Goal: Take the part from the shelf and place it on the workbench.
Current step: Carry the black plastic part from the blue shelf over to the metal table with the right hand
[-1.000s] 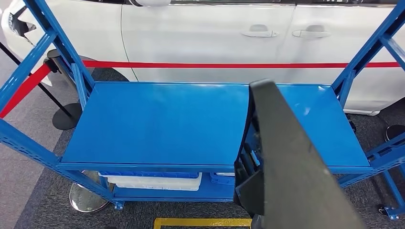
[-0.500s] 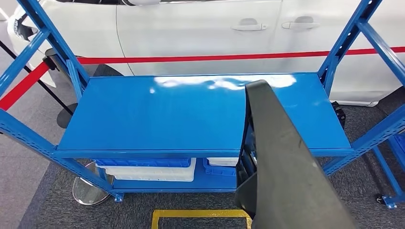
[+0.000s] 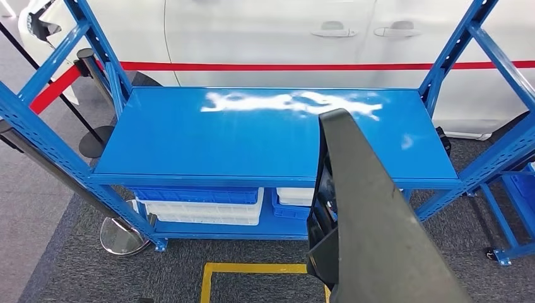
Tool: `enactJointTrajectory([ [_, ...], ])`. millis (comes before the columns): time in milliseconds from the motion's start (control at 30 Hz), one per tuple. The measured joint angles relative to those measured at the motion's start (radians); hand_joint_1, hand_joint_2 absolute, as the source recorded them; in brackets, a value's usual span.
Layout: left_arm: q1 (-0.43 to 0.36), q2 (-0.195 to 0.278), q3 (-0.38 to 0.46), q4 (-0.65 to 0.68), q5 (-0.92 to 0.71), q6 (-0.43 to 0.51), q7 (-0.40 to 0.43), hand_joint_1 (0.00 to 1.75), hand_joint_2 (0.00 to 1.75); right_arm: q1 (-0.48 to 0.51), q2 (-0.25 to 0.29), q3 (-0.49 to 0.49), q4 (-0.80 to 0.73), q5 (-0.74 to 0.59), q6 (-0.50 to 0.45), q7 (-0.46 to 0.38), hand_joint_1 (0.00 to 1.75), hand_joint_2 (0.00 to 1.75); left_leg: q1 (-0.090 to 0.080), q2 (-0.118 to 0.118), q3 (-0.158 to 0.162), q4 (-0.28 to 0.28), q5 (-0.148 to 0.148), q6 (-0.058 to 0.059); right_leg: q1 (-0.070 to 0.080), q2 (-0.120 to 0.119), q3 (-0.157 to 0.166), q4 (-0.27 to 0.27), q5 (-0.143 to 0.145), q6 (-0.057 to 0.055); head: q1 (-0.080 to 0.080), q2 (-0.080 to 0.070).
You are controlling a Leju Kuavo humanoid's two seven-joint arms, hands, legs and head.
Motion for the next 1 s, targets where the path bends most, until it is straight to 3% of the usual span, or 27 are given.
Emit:
enactJointTrajectory([
  [133,0.0,0.0,0.0,0.0,-0.002,-0.003,0.0,0.0,0.0,-0.001,0.0,-0.002,0.003,0.0,0.0,0.002,1.75,1.75,0.004,0.001,-0.032,0.011,0.018,-0.009,-0.01,-0.001,0.046,-0.012,0.052,0.01,0.0,0.0],
  [433,0.0,0.0,0.0,0.0,-0.002,-0.003,0.0,0.0,0.0,-0.001,0.0,-0.003,0.003,0.0,0.0,0.002,1.75,1.75,0.005,0.001,-0.036,0.013,0.02,-0.011,-0.011,-0.001,0.059,-0.029,0.061,0.011,0.0,0.0],
  [500,0.0,0.0,0.0,0.0,-0.003,-0.003,0.0,0.0,0.0,-0.001,0.0,-0.003,0.003,0.0,0.0,0.002,1.75,1.75,0.006,0.001,-0.045,0.02,0.022,-0.014,-0.013,-0.001,0.1,-0.084,0.079,0.013,0.0,0.0],
  [533,0.0,0.0,0.0,0.0,-0.004,-0.004,0.0,0.0,0.0,-0.001,0.0,-0.003,0.003,0.0,0.0,0.003,1.75,1.75,0.006,0.0,-0.055,0.028,0.024,-0.018,-0.014,0.0,0.139,-0.141,0.079,0.014,0.001,0.0],
  [600,-0.001,0.0,-0.001,0.0,-0.01,-0.009,-0.005,0.0,0.0,-0.001,0.001,-0.006,0.003,0.004,-0.001,0.005,1.75,1.75,0.007,-0.001,-0.074,0.043,0.038,-0.039,-0.009,0.003,0.195,-0.237,0.071,-0.002,0.0,0.0],
  [633,-0.001,0.0,-0.003,0.0,-0.014,-0.016,-0.008,0.0,0.0,0.001,0.003,-0.008,0.003,0.001,0.003,0.01,1.75,1.75,0.009,-0.003,-0.096,0.091,0.0,-0.051,-0.005,0.004,0.195,-0.265,0.074,-0.02,-0.002,0.0],
  [667,0.0,0.0,-0.005,0.0,-0.02,-0.023,-0.012,0.0,0.0,0.006,0.005,-0.013,0.003,-0.008,0.013,0.014,1.75,1.75,0.009,-0.007,-0.092,0.138,-0.022,-0.056,0.002,0.013,0.164,-0.267,0.097,-0.038,-0.004,0.0],
  [733,0.001,0.002,-0.01,0.0,-0.024,-0.033,-0.016,0.0,0.0,0.017,0.012,-0.021,0.003,-0.035,0.034,0.02,1.75,1.75,0.006,-0.039,-0.035,0.165,-0.076,-0.039,0.013,0.034,0.103,-0.267,0.149,-0.056,-0.006,0.0],
  [767,0.002,0.002,-0.011,0.0,-0.024,-0.033,-0.016,0.0,0.0,0.022,0.015,-0.025,0.004,-0.047,0.041,0.019,1.75,1.75,0.003,-0.061,0.024,0.111,-0.064,-0.025,0.018,0.049,0.084,-0.265,0.165,-0.053,-0.006,0.0],
  [833,0.003,0.003,-0.01,0.0,-0.021,-0.028,-0.013,0.0,0.0,0.029,0.023,-0.037,0.005,-0.062,0.05,0.013,1.75,1.75,-0.003,-0.086,0.08,0.019,-0.081,-0.013,0.014,0.065,0.077,-0.265,0.18,-0.042,-0.006,0.0],
  [900,0.003,0.001,-0.01,0.0,-0.018,-0.02,-0.01,0.0,0.0,0.042,0.035,-0.058,0.007,-0.076,0.064,0.006,1.75,1.75,-0.005,-0.067,0.085,-0.001,-0.077,-0.012,0.011,0.08,0.073,-0.264,0.191,-0.029,-0.006,0.0],
  [933,0.003,0.0,-0.01,0.0,-0.017,-0.016,-0.009,0.0,0.0,0.05,0.041,-0.072,0.008,-0.081,0.073,0.002,1.75,1.75,-0.003,-0.055,0.085,-0.007,-0.071,-0.008,0.011,0.074,0.068,-0.256,0.185,-0.024,-0.005,0.0],
  [1000,0.006,-0.002,-0.009,0.0,-0.012,-0.007,-0.008,0.0,0.0,0.064,0.054,-0.104,0.009,-0.084,0.096,-0.001,1.75,1.75,0.003,-0.028,0.08,-0.017,-0.058,0.001,0.011,0.043,0.034,-0.184,0.133,-0.016,0.002,0.0],
])
